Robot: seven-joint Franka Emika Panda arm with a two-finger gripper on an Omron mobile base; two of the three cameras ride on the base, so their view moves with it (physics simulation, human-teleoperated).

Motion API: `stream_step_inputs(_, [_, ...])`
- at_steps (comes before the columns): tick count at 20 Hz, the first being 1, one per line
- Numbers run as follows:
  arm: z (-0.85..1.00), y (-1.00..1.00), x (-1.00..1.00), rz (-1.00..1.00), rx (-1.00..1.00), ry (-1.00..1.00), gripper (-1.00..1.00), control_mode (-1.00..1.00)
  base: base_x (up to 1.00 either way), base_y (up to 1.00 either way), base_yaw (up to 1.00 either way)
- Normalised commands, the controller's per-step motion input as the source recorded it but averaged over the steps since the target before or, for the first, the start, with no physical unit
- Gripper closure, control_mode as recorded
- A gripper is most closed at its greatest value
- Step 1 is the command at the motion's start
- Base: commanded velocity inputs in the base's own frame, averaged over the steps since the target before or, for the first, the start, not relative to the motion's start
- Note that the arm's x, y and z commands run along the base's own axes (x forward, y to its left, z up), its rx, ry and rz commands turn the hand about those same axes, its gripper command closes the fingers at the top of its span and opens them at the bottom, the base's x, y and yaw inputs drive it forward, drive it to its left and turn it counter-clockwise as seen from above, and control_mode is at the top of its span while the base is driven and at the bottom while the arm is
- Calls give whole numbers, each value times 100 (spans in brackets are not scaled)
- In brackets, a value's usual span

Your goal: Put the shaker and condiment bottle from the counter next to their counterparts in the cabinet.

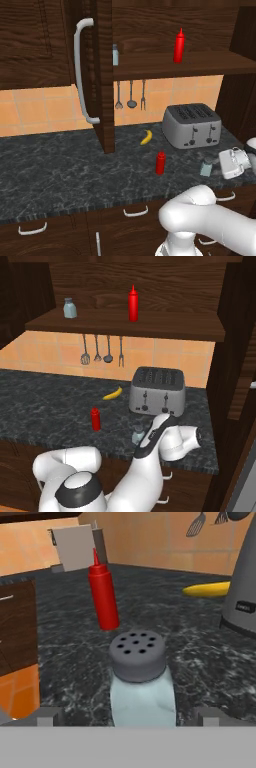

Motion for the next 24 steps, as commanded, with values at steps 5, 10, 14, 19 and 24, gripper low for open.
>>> stream_step_inputs(5, [0, 9, 7, 0, 3, 0, -100, -100, 0, 0, 0])
stream_step_inputs(10, [0, 6, 6, 0, 2, 0, -100, -100, 0, 0, 0])
stream_step_inputs(14, [-3, 8, 8, 0, 1, 0, -100, -100, 0, 0, 0])
stream_step_inputs(19, [-9, 9, 9, 0, 0, 0, -100, -100, 0, 0, 0])
stream_step_inputs(24, [-11, 6, 9, 0, 0, 3, 100, -100, 0, 0, 0])
